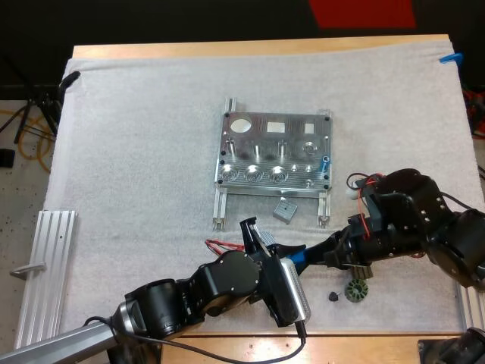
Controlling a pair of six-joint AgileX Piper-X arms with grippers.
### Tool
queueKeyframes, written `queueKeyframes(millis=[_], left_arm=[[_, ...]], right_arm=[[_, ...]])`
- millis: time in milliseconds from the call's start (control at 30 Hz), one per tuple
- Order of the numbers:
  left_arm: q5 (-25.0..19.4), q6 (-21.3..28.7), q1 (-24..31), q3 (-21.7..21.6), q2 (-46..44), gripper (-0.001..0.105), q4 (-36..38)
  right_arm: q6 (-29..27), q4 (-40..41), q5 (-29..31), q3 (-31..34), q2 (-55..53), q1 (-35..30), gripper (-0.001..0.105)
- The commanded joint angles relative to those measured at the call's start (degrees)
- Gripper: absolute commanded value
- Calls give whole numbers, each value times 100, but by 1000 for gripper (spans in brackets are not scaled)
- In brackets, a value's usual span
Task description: Load cells from right to left
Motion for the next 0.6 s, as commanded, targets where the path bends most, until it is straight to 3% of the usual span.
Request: queueKeyframes(millis=[0,67,333,400,500,567], left_arm=[[25,-47,16,-51,-30,0,-90],[25,-47,16,-51,-30,0,-90],[-8,-47,16,-51,-30,3,-90],[-5,-47,16,-51,-30,9,-90],[-5,-47,16,-51,-30,26,-90],[-5,-47,16,-51,-30,45,-90]], right_arm=[[-65,-132,-38,-14,-8,8,5],[-105,-130,-38,-14,-8,8,0],[-219,-111,-7,-14,-8,8,0],[-239,-111,-9,-14,-8,8,0],[-238,-111,10,-14,-8,8,0],[-238,-111,26,-14,-8,8,0]])
